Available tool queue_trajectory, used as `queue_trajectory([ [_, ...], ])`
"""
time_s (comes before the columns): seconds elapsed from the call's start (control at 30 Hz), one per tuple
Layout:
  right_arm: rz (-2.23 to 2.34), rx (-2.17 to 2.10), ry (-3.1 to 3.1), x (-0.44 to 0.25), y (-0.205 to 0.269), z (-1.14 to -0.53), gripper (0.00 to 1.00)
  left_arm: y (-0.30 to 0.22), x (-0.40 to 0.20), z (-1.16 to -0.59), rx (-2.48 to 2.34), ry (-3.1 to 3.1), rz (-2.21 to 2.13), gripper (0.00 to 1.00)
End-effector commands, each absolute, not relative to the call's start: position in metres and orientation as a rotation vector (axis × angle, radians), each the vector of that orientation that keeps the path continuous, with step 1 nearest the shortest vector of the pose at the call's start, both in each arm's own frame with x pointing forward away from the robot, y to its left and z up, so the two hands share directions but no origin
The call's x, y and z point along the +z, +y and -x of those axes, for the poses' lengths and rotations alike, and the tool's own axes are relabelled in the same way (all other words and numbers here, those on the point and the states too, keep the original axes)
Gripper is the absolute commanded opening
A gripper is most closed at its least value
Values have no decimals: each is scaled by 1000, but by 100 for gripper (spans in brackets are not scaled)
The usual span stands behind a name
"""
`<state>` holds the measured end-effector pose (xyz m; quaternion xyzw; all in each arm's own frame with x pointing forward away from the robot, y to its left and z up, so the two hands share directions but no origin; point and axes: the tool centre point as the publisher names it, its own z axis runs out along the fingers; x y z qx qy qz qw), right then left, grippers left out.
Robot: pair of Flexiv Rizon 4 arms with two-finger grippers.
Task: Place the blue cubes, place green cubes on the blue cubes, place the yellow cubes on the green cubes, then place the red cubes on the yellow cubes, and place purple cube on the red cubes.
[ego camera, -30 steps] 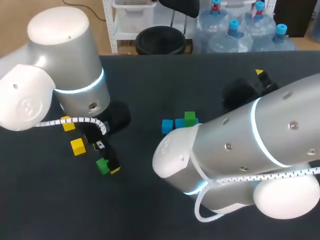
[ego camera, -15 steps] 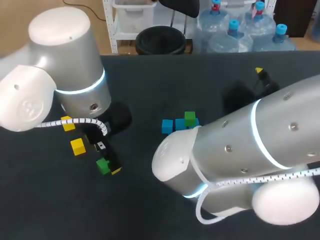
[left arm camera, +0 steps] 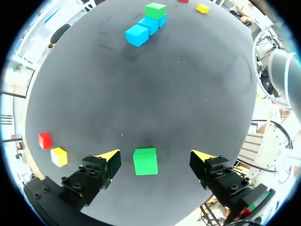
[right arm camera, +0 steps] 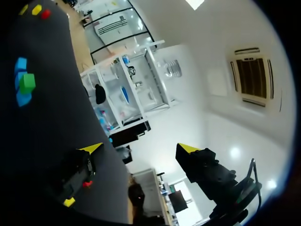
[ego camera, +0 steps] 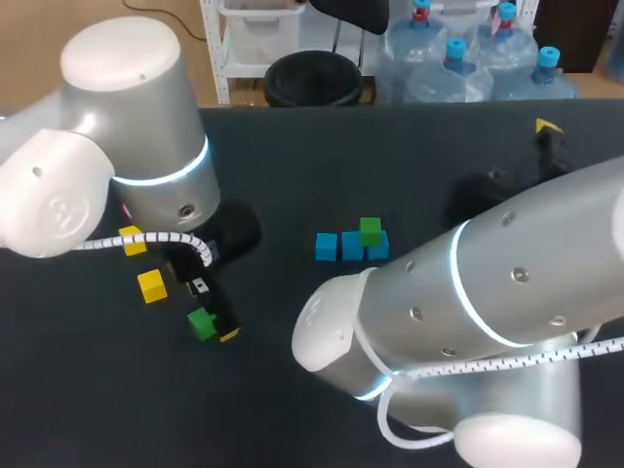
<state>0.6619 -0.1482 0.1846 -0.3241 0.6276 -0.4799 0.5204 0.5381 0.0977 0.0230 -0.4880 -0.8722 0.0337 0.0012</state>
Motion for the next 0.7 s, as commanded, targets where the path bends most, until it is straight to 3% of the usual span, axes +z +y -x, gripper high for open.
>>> queue_trajectory([
  [0.03, 760, -1185, 1478, 192, -156, -662, 100, 97, 23, -541, 104, -2733, 1533, 98],
  [0.7, 650, -1327, 1537, 232, -196, -667, 100, 94, 23, -542, 96, -2730, 1534, 96],
])
